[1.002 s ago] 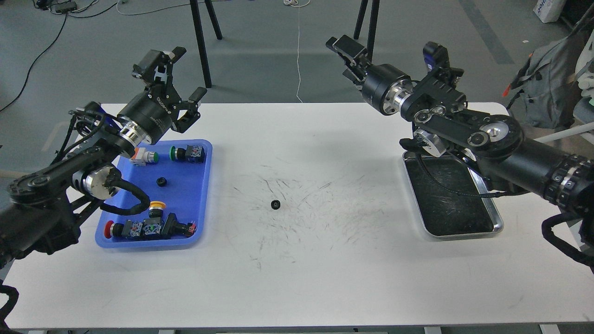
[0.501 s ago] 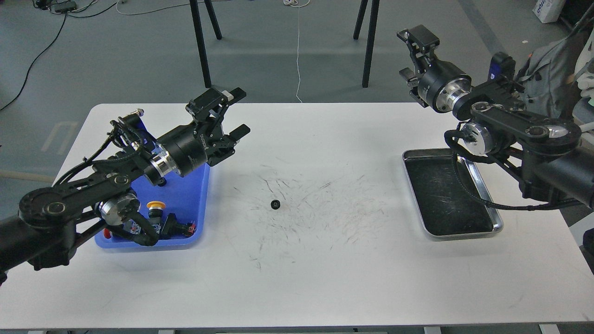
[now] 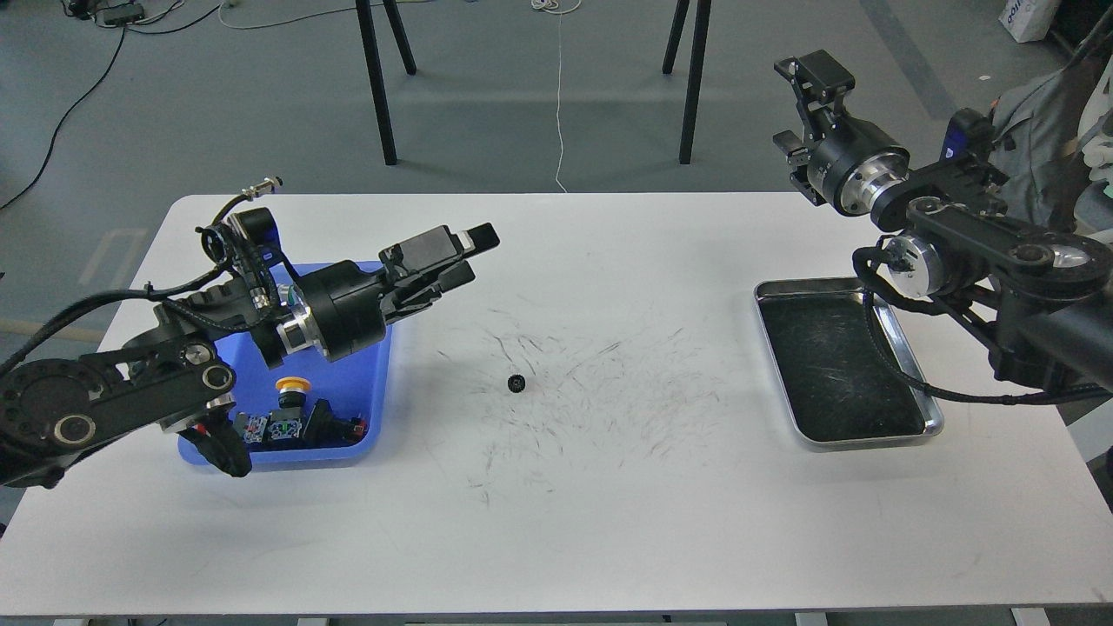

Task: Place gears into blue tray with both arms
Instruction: 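Reach the left gripper over the blue tray toward the black gear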

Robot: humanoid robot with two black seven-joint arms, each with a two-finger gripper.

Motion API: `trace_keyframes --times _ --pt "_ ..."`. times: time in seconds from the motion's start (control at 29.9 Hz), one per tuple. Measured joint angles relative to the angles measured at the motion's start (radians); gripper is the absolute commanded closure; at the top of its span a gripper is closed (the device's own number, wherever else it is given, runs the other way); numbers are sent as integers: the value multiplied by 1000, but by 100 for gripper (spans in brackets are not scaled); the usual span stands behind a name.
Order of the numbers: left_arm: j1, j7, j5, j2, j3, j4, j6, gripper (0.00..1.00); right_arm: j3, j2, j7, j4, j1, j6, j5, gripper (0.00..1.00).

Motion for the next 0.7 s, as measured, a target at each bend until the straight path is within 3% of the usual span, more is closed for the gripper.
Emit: trace_keyframes --times 0.4,0.7 --pt "-79 0 162 50 104 -45 65 0 69 -13 6 10 -37 -3 1 5" --pt "-105 0 132 27 111 -29 45 0 161 -36 11 26 -108 -4 0 5"
